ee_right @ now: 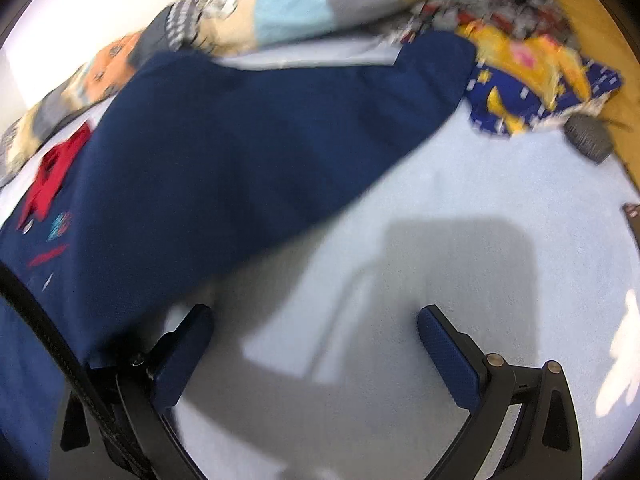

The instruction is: Fold large clothes

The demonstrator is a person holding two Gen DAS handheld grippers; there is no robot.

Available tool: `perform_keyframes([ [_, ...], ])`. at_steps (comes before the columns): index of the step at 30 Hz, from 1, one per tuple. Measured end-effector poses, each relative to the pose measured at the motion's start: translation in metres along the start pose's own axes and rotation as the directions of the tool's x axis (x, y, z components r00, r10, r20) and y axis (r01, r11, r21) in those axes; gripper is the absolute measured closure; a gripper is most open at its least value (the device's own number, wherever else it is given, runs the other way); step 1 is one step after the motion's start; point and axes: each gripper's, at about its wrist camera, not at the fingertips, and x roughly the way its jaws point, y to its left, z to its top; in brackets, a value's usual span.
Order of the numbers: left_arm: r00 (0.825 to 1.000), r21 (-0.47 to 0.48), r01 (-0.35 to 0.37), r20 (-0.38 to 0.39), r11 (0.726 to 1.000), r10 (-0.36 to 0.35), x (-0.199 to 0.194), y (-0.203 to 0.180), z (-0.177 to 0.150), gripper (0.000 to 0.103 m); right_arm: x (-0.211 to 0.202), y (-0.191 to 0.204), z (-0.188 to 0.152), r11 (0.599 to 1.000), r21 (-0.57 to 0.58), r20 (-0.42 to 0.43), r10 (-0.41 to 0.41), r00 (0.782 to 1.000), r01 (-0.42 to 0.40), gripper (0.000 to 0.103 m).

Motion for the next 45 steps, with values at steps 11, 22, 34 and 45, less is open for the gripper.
perform_keyframes([
  [11,0.94,-0.267,0.197,-0.222,0.943,-0.259,-0.054,0.086,-0.057,0.0,-0.176,0.07,-0.078,0.94,-0.272,0.265,-0.134,0.955,0.207,0.003],
  [22,0.975,-0.343,0.179,-0.062,0.922,-0.212,-0.075,0.099,0.059,0.0,-0.23,0.257,-0.172,0.941,-0.335,0.375,0.179,0.909,-0.047,0.003],
  [34,0.982,-0.424,0.043,-0.148,0.905,-0.116,-0.012,0.015,0.08,0.0,-0.181,0.285,-0.194,0.928,-0.345,0.373,-0.006,0.928,0.145,0.003],
  [45,0.962,-0.466,0.007,-0.24,0.885,-0.134,0.015,0.007,0.082,0.0,-0.16,0.293,-0.196,0.919,-0.381,0.281,0.013,0.96,0.099,0.003],
])
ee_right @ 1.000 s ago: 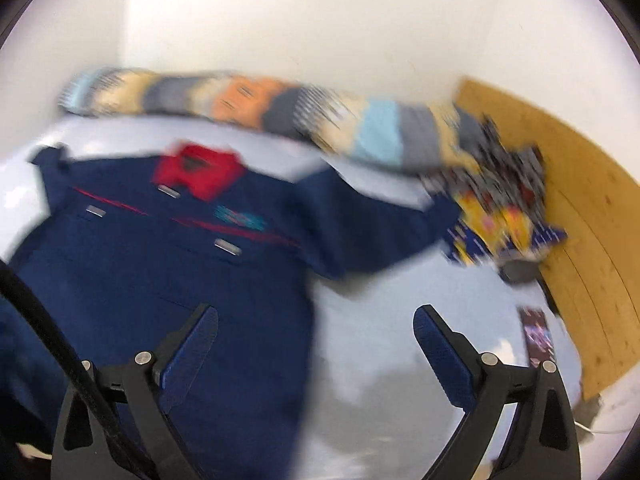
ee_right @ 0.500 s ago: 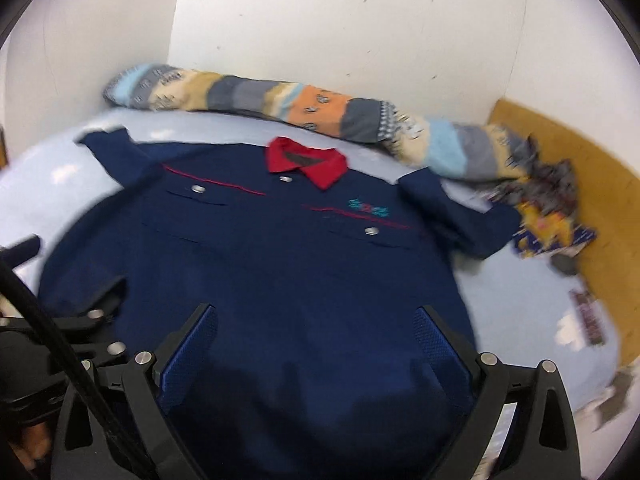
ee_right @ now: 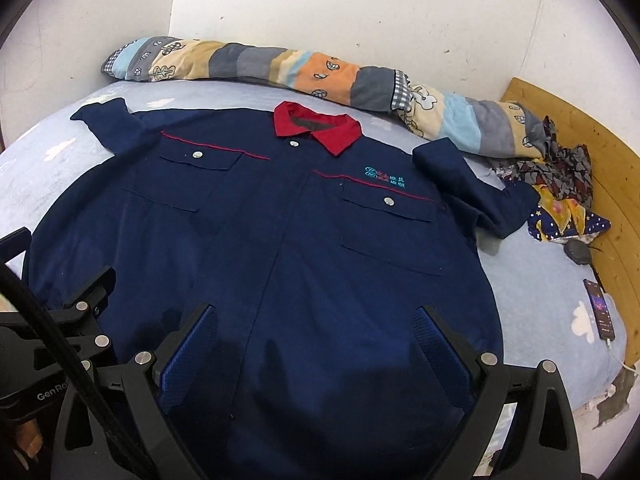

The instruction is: Fold large clothes

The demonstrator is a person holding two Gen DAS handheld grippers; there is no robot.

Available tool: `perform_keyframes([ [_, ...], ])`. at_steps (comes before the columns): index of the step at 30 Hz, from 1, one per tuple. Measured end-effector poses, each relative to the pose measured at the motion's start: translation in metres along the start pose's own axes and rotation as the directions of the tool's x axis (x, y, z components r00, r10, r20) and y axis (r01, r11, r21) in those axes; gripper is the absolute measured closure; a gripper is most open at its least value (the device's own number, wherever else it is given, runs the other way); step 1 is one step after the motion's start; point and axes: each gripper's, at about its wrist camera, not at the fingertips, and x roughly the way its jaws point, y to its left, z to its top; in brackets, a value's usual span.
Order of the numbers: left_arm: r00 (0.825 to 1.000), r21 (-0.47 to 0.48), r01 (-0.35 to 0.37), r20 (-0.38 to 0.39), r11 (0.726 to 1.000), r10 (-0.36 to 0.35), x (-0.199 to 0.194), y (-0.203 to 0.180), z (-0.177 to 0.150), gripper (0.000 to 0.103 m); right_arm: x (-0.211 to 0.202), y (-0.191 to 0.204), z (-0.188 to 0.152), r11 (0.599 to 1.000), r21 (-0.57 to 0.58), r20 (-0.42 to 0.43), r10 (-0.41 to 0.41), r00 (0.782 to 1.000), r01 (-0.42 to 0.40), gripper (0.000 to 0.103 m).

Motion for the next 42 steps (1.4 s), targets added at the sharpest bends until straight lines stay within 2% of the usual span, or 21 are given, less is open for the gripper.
perform_keyframes([
  [42,0.999,-0.023,-0.047,-0.012,0.999,0.047,0.003,-0.015,-0.002,0.0,-0.001,-0.005,0.0,0.999,0.035,-0.021,0.026,0.999,-0.025,0.003],
])
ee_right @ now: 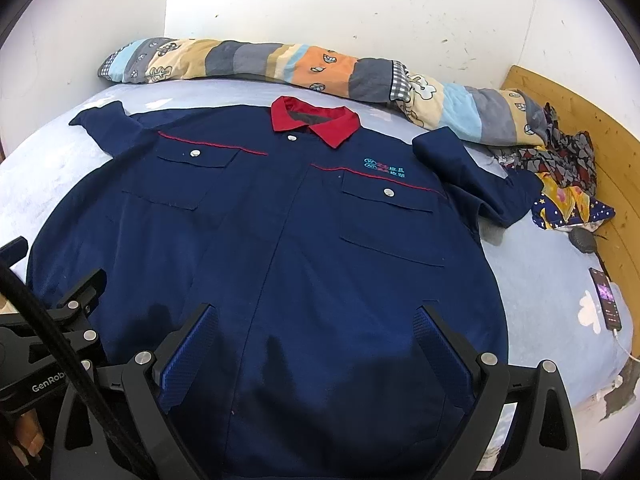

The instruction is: Fold large clothes

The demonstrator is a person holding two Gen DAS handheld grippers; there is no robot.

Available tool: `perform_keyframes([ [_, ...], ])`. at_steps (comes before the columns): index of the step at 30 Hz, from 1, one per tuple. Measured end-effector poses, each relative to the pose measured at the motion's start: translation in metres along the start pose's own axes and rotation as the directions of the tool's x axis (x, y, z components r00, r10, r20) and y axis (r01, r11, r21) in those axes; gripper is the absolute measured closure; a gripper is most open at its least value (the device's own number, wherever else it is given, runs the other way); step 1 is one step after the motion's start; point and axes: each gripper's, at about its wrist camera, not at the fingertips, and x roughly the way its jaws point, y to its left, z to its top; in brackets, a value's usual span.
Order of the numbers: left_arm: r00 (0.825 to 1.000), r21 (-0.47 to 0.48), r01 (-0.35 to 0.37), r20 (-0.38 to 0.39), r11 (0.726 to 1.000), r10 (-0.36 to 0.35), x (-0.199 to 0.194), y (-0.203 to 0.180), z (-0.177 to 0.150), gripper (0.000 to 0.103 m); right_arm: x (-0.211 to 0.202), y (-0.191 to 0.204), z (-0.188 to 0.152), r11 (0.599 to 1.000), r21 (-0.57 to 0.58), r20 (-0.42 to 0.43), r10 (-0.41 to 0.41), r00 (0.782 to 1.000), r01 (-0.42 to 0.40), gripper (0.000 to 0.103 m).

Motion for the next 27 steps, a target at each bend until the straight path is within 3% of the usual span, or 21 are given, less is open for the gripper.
perform_keyframes([
  [6,1.0,-0.015,-0.006,0.024,1.0,0.006,-0.007,0.008,0.013,0.0,-0.003,-0.032,0.011,0.99,0.107,0.009,0.095,0.995,-0.095,0.003],
  [11,0.995,-0.107,-0.036,0.094,0.994,0.046,-0.017,0.049,0.053,0.0,-0.022,-0.081,0.03,0.971,0.175,0.099,0.147,0.984,-0.163,0.003],
  [13,0.989,-0.131,-0.083,0.107,0.988,0.097,-0.014,0.066,0.079,0.0,-0.028,-0.109,0.039,0.951,0.211,0.133,0.202,0.97,-0.227,0.003],
  [17,0.983,-0.169,-0.109,0.129,0.98,0.131,0.0,0.083,0.13,0.0,-0.024,-0.189,0.056,0.866,0.377,0.175,0.282,0.943,-0.329,0.003],
  [20,0.986,-0.179,-0.102,0.109,0.979,0.123,0.025,0.081,0.155,0.0,-0.009,-0.258,0.064,0.793,0.509,0.193,0.274,0.942,-0.335,0.003],
  [22,0.99,-0.19,-0.077,0.099,0.979,0.098,0.037,0.079,0.155,0.0,0.006,-0.302,0.067,0.741,0.58,0.212,0.265,0.941,-0.34,0.003],
  [25,0.999,-0.161,-0.029,0.033,0.986,0.034,0.058,0.068,0.148,0.0,0.04,-0.369,0.063,0.631,0.699,0.222,0.257,0.941,-0.337,0.003],
  [27,1.0,-0.147,0.025,0.003,0.989,-0.025,0.067,0.059,0.149,0.0,0.066,-0.406,0.064,0.6,0.743,0.19,0.233,0.954,-0.295,0.004],
])
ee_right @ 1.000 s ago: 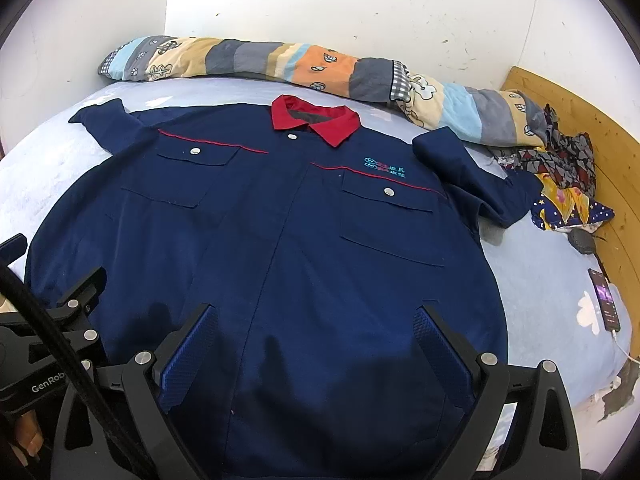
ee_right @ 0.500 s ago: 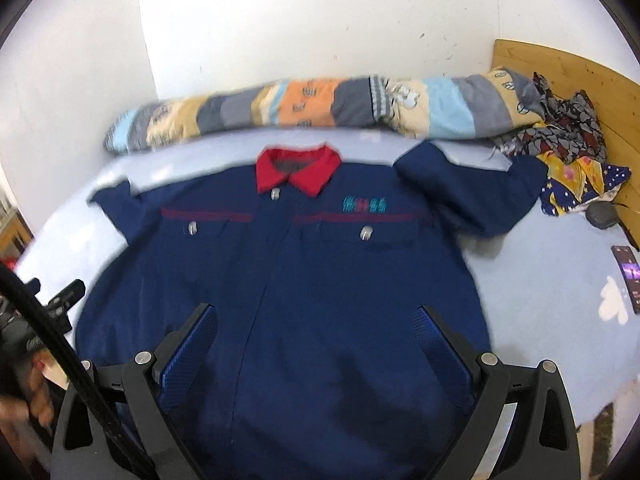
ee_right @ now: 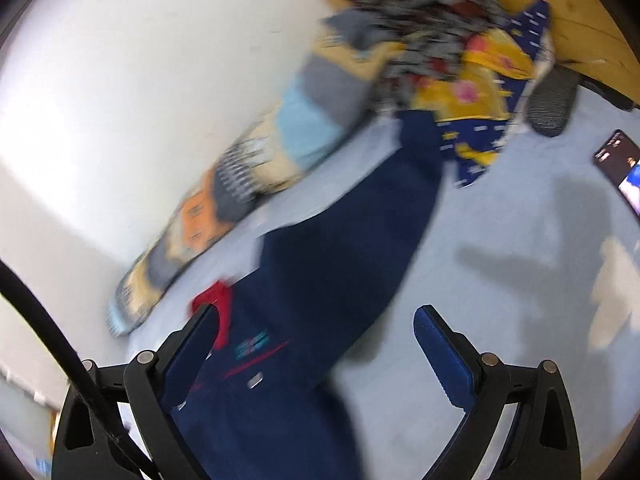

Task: Fold large clothes
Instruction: 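Grasp the sleeve cuff nearest the right tool with the right tool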

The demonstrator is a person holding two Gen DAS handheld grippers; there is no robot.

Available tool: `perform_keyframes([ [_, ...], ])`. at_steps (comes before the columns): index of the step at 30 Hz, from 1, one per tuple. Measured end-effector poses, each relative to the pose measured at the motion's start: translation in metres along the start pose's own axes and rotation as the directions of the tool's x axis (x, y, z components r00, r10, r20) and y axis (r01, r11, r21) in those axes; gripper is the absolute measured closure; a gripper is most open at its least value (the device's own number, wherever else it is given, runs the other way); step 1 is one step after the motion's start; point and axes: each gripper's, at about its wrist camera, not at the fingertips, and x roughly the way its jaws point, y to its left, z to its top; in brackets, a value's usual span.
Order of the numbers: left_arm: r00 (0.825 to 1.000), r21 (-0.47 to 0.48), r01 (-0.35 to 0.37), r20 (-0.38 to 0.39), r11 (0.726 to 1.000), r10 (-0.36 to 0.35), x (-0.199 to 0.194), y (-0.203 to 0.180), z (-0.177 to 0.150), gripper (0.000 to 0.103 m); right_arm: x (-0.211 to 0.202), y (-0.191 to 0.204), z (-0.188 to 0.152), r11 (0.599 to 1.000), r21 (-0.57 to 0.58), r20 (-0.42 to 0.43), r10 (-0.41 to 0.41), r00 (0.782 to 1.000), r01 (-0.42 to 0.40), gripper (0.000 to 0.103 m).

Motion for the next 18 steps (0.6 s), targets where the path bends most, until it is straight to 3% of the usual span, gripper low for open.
perform_keyframes([
  [4,1.0,0.06,0.028,-0.009,0.998,-0.027,0.003,-0.017,-0.007,0.0,0.039,-0.043,0.038,0.996,0.093,-0.021,0.001,1.0,0.001,0.016],
  [6,0.999,0.083,0.037,-0.014,0.996,-0.036,0.004,-0.022,-0.009,0.0,0.061,-0.058,0.049,0.993,0.115,-0.036,-0.002,0.999,0.006,0.032],
  [10,0.999,0.11,0.047,-0.031,0.993,-0.044,0.011,-0.03,-0.009,0.0,0.102,-0.079,0.067,0.987,0.148,-0.043,-0.052,0.998,0.058,0.033],
  [12,0.998,0.121,0.048,-0.038,0.992,-0.043,0.015,-0.033,-0.009,0.0,0.119,-0.085,0.08,0.985,0.157,-0.037,-0.06,0.998,0.065,0.039],
  [18,0.997,0.153,0.058,-0.064,0.987,-0.048,0.027,-0.044,-0.009,0.0,0.165,-0.101,0.113,0.975,0.115,-0.053,-0.184,0.982,0.189,0.053],
])
